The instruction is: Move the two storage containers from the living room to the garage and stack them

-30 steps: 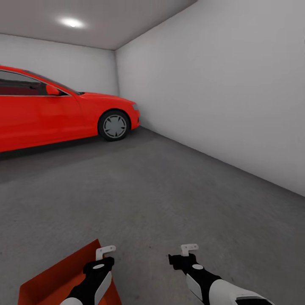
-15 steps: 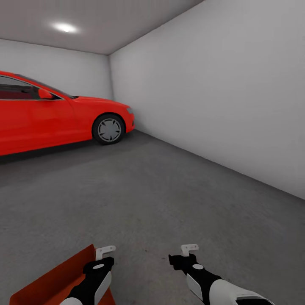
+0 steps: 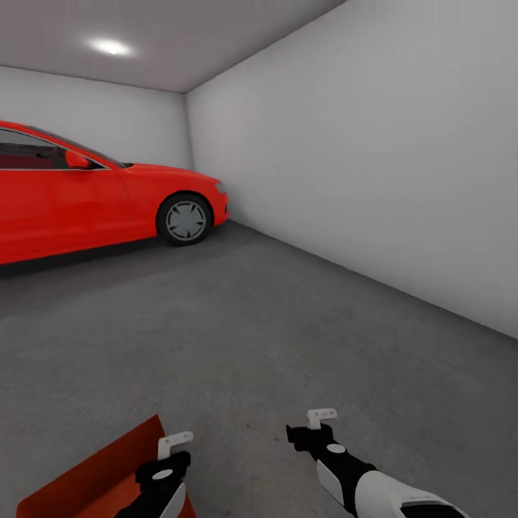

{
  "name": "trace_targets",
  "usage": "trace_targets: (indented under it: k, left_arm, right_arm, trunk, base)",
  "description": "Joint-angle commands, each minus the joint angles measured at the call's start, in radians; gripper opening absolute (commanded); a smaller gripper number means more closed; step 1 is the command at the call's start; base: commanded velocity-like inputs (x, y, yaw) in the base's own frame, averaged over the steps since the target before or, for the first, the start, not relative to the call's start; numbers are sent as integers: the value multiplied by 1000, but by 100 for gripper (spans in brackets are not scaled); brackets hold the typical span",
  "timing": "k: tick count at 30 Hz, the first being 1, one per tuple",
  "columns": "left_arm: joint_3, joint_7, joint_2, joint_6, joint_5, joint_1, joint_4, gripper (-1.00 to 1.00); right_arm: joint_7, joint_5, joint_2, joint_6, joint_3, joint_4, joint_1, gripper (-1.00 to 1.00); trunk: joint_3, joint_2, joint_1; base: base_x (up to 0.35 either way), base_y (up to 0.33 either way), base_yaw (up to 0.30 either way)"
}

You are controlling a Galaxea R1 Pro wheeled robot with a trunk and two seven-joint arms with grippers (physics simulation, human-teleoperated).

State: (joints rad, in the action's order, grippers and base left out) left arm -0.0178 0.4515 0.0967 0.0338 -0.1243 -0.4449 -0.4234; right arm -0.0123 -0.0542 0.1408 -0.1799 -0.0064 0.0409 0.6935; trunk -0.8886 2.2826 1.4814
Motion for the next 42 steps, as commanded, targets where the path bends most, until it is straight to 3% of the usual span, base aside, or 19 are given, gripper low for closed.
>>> trace_targets:
  k: [1, 14, 24, 42]
  left_arm:
    - [-2, 4, 0, -2, -8, 0, -2, 100]
    - [-2, 4, 0, -75, -7, 0, -2, 100]
    - [-2, 4, -1, -75, -6, 0, -3, 100]
    - [-2, 4, -1, -75, -6, 0, -3, 100]
  right_arm:
    - [-1, -6, 0, -4, -1, -1, 0, 100]
    - [0, -6, -1, -4, -1, -1, 0, 100]
    - [0, -6, -1, -4, -1, -1, 0, 100]
    - [1, -6, -1, -4, -1, -1, 0, 100]
  trunk:
    - [-1, 0, 0]
    - [5, 0, 0]
    - [14, 0, 0]
    - [30, 0, 0]
  base:
    - [0, 0, 0]
    - [0, 0, -142]
    - [-13, 0, -257]
    - [-226, 0, -259]
